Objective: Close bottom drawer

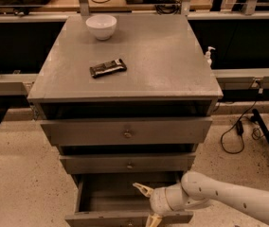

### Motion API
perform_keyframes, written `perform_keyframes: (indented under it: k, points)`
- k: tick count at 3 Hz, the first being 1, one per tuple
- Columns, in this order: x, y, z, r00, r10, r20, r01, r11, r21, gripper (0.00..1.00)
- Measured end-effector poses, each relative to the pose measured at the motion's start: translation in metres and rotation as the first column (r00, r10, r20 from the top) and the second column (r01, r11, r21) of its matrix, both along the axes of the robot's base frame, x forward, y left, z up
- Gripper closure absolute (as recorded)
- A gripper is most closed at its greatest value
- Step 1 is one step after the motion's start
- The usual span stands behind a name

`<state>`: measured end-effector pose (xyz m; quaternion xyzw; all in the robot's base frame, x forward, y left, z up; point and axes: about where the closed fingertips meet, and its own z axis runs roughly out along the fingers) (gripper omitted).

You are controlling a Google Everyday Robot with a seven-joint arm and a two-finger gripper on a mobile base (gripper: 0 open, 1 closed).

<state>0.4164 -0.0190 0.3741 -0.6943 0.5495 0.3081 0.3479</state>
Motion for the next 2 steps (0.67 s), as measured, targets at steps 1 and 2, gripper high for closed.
perform_keyframes:
  k: [1,2]
  points:
    - [0.0,0.0,0.0,1.0,0.0,0.0,0.0,1.0,0.0,0.0]
    - [0.005,-0.006,-0.014,0.9987,-0.051,0.006,0.051,0.999,-0.013,0.0]
